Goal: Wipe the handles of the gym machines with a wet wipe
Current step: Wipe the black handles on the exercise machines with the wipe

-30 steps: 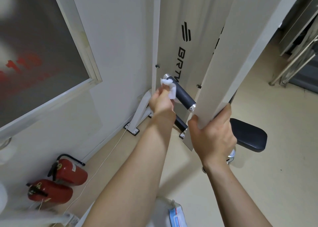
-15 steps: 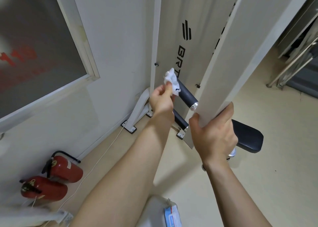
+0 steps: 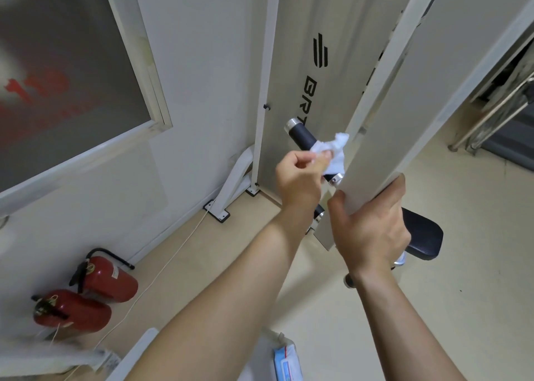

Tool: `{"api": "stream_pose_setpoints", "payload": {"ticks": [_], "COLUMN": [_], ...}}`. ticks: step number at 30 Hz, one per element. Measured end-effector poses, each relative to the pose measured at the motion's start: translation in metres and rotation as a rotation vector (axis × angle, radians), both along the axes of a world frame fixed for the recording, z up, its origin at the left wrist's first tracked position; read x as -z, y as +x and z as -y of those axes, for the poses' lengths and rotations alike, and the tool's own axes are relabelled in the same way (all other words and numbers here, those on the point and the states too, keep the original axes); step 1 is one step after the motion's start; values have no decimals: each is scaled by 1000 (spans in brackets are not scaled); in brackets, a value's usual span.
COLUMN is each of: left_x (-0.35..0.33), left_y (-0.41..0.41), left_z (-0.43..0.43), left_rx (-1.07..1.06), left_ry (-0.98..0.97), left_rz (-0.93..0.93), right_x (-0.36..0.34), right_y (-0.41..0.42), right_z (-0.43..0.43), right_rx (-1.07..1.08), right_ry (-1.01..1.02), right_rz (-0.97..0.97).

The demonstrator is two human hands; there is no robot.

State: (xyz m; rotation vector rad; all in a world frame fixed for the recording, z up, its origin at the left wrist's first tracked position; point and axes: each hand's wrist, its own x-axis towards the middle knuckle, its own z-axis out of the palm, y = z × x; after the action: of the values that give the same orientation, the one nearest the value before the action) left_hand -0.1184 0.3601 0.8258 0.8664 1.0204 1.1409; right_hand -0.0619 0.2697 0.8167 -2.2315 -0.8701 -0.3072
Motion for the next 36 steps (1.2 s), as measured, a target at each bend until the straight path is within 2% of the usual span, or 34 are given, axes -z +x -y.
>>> {"api": "stream_pose_setpoints", "payload": {"ticks": [4,7,9,11,13,18,20,23,27,31,36], "left_x": [16,19,18,19,22,51,51,36,34,57,64], "left_y": [-11,-23,-19,-8,-1,-2,0,5,6,-13,-69], "left_z": [0,-26,-45,-58,-57,-8,-10,-47,-47,-32,-48], "left_rx": [157,96,21,0,79,512,499,313,486,678,424], "left_ry": [-86,-256,-304,-288,-218,54,38,-72,-42,36,-33], "left_rz": [-46,141,261,254,185,155,208,299,251,91,-115], "right_x": [-1,-1,1,1,1,-2,-3,-4,-3,-1,-1], "right_y": [3,2,-1,-4,-6,-11,-11,-10,-9,-9,-9], "right_z": [0,0,0,0,-1,1,3,4,4,7,6], "right_rx": [-5,-9,-7,-4,2,14,8,-6,-6,-21,-51], "right_ry": [-5,-13,-10,-6,-2,14,17,18,33,51,117], "right_rz": [9,-2,-5,-2,2,-10,-8,-7,-7,2,35]}}
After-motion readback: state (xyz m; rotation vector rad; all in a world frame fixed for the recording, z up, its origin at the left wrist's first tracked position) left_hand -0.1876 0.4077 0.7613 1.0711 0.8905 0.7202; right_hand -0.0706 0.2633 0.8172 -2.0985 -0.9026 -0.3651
